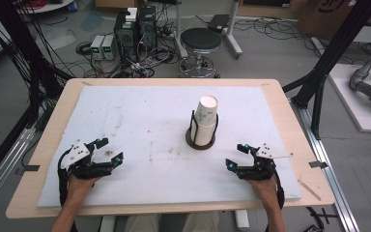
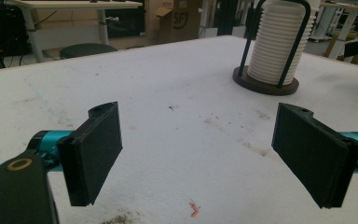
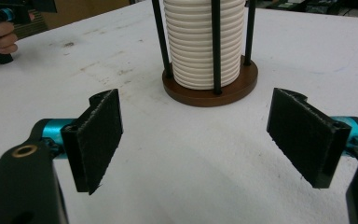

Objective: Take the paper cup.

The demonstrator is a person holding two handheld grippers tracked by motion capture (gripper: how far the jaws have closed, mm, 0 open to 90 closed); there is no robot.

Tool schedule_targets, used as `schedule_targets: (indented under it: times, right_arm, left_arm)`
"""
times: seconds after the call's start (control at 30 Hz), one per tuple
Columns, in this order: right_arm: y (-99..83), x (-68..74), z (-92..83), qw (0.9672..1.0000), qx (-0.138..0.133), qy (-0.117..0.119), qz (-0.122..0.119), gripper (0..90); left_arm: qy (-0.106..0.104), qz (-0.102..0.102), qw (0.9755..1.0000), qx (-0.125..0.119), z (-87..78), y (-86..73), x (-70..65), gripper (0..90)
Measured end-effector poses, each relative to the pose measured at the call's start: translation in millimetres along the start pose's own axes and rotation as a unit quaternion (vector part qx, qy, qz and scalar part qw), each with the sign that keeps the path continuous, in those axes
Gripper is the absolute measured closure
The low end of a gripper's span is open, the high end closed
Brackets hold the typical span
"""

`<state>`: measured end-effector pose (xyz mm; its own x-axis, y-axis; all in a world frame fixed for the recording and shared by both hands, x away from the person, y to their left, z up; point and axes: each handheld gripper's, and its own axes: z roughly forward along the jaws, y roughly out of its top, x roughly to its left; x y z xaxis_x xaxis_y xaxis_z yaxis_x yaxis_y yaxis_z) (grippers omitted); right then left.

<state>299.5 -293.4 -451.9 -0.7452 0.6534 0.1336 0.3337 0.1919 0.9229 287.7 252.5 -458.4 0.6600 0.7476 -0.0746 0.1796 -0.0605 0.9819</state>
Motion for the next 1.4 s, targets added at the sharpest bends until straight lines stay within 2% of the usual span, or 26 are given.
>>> schedule_targets:
  times: [0.2,0.3,0.33,0.4,0.53,0.6,0.8,0.87,0.9,1.17,1.4]
  right_arm:
    - [0.4,2.7,0.7,0.9999,0.003,-0.007,-0.008,18.5]
    - [1.0,2.4,0.7,0.9999,0.004,-0.011,-0.005,18.4]
    - [1.1,2.6,0.4,0.9998,0.003,-0.017,0.001,18.4]
    - [1.8,3.0,-0.8,0.9998,0.003,-0.016,0.013,18.4]
    - [7.1,7.0,-4.1,0.9999,0.001,-0.015,0.009,18.4]
    - [14.4,10.3,-8.0,0.9999,-0.003,-0.012,0.000,18.4]
    - [43.6,11.4,-21.6,1.0000,0.000,0.008,0.002,16.3]
    - [48.3,11.2,-23.4,1.0000,0.000,0.008,-0.003,16.3]
    - [58.0,11.2,-26.9,0.9999,-0.001,0.003,-0.011,16.3]
    - [79.3,8.8,-30.7,0.9998,-0.004,0.002,-0.022,16.3]
    - [111.7,6.7,-33.1,0.9994,-0.004,0.005,-0.035,14.9]
  left_arm:
    - [0.000,-0.001,1.0000,-0.001,-0.1,-0.1,0.2,15.8]
    - [0.000,0.000,1.0000,0.000,0.0,0.0,0.1,15.8]
    - [0.001,0.000,1.0000,0.002,0.1,0.2,0.2,15.8]
    - [0.001,0.000,1.0000,0.002,0.5,0.3,0.2,15.8]
    - [0.001,-0.001,1.0000,0.002,0.6,0.3,0.2,15.8]
    - [0.002,0.001,1.0000,0.002,0.6,0.3,0.0,15.8]
    - [0.001,0.000,1.0000,0.002,0.4,0.3,0.3,15.9]
    - [0.001,-0.001,1.0000,0.002,0.4,0.3,0.3,15.9]
    - [0.001,-0.001,1.0000,0.001,0.5,0.2,0.2,15.8]
    - [0.001,-0.001,1.0000,0.001,0.4,0.2,0.4,15.9]
    - [0.000,-0.002,1.0000,0.001,0.5,0.2,0.4,15.8]
